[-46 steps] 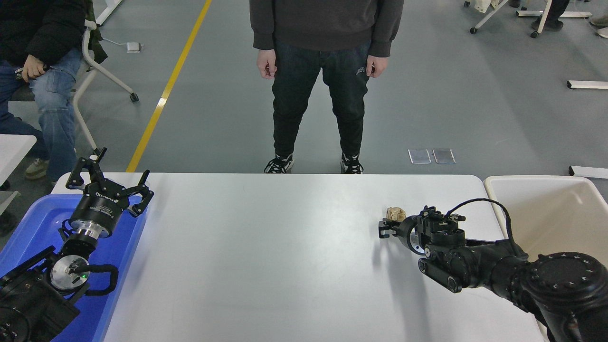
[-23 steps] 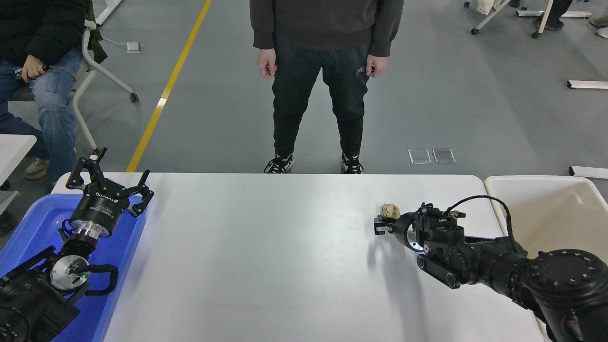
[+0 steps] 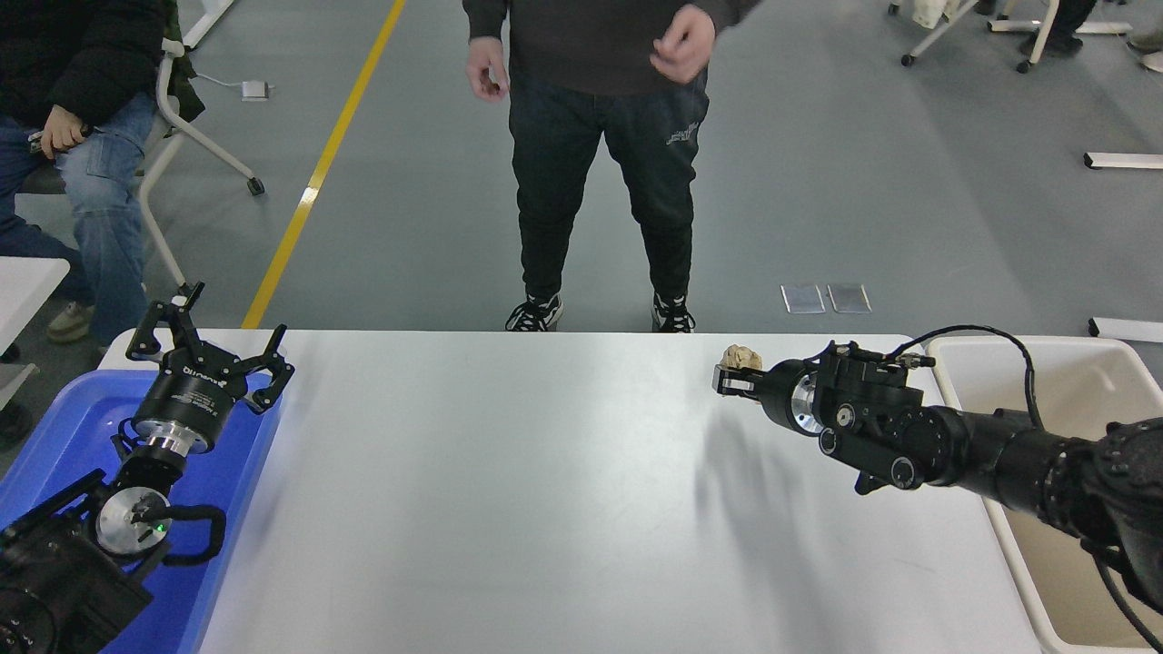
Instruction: Clean the table surface
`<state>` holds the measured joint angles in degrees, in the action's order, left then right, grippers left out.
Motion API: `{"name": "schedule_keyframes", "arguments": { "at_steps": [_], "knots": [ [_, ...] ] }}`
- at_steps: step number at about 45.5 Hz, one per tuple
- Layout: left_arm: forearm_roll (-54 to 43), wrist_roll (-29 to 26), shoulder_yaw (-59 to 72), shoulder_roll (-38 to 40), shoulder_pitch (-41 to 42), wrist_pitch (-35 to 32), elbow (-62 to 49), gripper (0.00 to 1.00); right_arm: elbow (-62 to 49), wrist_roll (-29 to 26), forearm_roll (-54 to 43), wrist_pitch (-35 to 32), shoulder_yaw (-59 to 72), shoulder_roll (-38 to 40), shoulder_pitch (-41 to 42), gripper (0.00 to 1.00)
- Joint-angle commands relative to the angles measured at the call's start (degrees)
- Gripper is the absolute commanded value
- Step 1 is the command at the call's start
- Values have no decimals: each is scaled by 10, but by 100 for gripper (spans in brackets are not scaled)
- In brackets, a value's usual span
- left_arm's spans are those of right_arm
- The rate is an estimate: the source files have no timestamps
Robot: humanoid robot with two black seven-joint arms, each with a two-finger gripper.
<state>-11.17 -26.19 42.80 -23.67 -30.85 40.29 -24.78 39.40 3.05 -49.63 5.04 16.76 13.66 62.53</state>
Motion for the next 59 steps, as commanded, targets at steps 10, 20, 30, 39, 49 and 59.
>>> {"name": "schedule_keyframes", "arguments": {
  "at_steps": [10,20,30,39,49,59],
  "knots": [
    [0,0,0,0,0,0,0,100,247,0,13,-8,-62,201,76,0],
    [0,0,0,-1,0,0,0,100,357,1,16,-55,-61,306,146,0],
    [0,0,0,-1,0,0,0,100,424,-2,19,-90,-60,379,211,0],
    [0,0,0,-1,0,0,0,100,441,-2,18,-113,-59,414,226,0],
    [0,0,0,0,0,0,0,100,431,-2,9,-114,-51,436,220,0],
    [0,0,0,0,0,0,0,100,351,-2,7,-113,-31,458,198,0]
  ]
}}
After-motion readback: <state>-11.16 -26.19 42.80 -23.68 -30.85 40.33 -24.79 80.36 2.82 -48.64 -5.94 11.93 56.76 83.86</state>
